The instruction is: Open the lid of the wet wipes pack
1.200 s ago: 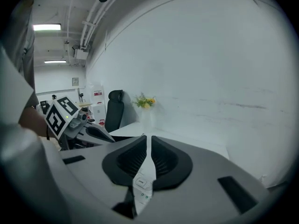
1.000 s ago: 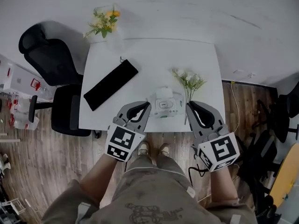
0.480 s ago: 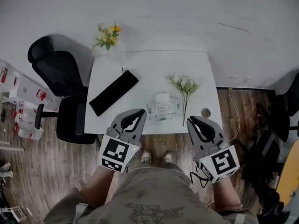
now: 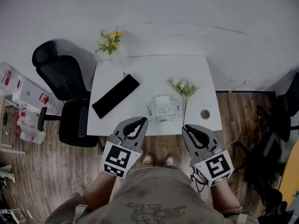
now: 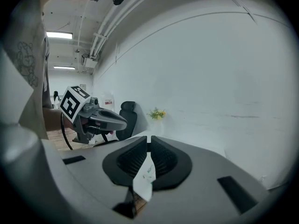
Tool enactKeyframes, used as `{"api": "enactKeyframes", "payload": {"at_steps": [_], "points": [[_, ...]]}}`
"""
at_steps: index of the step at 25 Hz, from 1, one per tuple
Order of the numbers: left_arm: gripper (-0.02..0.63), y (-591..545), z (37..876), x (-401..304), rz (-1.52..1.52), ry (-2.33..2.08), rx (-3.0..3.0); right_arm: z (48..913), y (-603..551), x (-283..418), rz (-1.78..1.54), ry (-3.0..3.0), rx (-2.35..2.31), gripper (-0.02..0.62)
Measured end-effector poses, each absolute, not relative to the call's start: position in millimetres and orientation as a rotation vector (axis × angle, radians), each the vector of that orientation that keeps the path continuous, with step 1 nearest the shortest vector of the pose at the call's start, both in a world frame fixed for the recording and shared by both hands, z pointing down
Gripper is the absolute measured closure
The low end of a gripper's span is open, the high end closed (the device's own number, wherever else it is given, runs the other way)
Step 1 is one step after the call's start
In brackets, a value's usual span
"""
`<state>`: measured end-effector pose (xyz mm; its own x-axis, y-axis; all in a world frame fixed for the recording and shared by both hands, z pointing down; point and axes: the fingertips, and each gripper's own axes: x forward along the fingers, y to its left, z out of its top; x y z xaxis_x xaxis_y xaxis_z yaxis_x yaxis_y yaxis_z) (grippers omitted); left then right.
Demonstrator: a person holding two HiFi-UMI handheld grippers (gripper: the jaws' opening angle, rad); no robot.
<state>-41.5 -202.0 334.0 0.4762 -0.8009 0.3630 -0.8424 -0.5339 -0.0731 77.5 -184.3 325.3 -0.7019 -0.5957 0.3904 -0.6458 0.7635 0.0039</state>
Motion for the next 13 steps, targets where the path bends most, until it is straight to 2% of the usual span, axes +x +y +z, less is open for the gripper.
{"api": "enactKeyframes", "payload": {"at_steps": [13], "points": [[0.589, -195.5, 332.2, -37.7, 0.565, -1.462, 2.583, 323.3, -184.3, 84.7, 0.169, -2.6, 0.952, 0.548]]}}
